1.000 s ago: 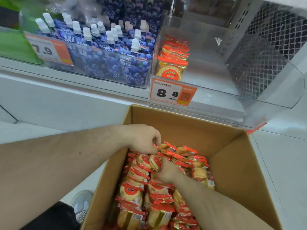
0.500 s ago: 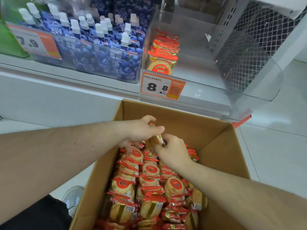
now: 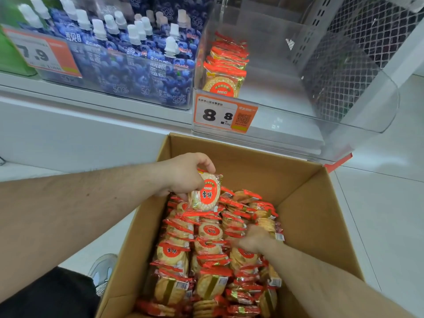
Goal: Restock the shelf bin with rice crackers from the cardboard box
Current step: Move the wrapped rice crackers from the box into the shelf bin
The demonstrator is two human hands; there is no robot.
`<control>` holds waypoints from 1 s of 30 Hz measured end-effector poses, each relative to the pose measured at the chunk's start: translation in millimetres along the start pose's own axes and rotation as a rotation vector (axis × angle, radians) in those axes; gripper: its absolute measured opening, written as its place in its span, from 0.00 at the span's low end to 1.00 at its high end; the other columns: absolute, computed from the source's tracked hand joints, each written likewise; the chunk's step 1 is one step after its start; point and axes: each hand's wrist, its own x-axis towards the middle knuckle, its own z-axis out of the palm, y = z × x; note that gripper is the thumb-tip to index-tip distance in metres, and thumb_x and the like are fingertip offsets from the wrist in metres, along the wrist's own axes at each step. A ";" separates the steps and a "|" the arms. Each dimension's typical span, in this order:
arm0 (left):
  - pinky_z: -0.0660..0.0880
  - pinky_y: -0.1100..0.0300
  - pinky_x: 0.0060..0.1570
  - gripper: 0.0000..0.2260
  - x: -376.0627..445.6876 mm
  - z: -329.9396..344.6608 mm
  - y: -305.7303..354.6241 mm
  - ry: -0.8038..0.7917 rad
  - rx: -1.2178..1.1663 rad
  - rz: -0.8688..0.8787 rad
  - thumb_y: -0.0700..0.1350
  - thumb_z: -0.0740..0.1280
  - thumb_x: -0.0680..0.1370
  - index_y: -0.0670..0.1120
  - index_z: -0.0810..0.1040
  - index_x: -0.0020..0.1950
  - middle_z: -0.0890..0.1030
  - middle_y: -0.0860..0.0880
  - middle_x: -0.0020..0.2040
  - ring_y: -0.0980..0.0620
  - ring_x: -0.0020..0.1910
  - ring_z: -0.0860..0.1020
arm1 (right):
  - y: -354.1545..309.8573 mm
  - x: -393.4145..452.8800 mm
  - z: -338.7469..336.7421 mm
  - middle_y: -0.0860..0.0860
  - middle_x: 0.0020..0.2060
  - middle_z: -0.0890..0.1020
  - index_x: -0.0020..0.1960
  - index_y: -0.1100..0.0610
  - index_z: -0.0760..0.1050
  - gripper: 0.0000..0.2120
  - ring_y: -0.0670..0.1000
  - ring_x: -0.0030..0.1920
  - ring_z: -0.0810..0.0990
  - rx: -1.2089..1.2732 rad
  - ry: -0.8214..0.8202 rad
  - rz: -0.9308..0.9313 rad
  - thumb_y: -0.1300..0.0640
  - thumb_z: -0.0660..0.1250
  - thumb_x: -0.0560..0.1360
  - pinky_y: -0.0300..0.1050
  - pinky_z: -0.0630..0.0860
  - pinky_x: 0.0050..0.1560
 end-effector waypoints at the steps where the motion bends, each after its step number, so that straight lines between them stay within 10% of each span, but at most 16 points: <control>1: 0.82 0.53 0.38 0.18 0.4 -0.4 -0.3 -0.008 0.008 0.002 0.32 0.65 0.74 0.56 0.75 0.50 0.74 0.47 0.59 0.47 0.46 0.81 | 3.9 1.4 8.4 0.51 0.56 0.80 0.66 0.54 0.72 0.34 0.52 0.55 0.79 -0.005 -0.051 0.040 0.38 0.72 0.65 0.43 0.78 0.51; 4: 0.83 0.52 0.38 0.19 0.7 -1.3 -0.3 -0.036 0.001 0.011 0.31 0.65 0.74 0.57 0.76 0.50 0.74 0.48 0.60 0.47 0.47 0.81 | 7.5 -1.4 21.4 0.52 0.63 0.75 0.78 0.56 0.51 0.52 0.53 0.62 0.75 0.008 -0.067 0.086 0.43 0.76 0.64 0.42 0.74 0.58; 18: 0.83 0.51 0.44 0.20 -12.0 -10.2 20.9 0.039 -0.150 0.101 0.32 0.68 0.73 0.57 0.79 0.54 0.81 0.47 0.52 0.49 0.47 0.82 | -48.5 -141.5 -86.8 0.42 0.56 0.74 0.76 0.46 0.51 0.53 0.42 0.53 0.78 0.505 0.472 -0.490 0.41 0.79 0.61 0.32 0.74 0.46; 30: 0.79 0.41 0.53 0.20 -44.4 -13.7 51.4 0.038 -0.387 0.373 0.31 0.73 0.69 0.51 0.81 0.53 0.84 0.44 0.49 0.43 0.48 0.83 | -74.2 -192.5 -114.1 0.44 0.69 0.70 0.78 0.44 0.48 0.61 0.45 0.65 0.72 0.379 0.704 -0.647 0.34 0.78 0.54 0.45 0.73 0.64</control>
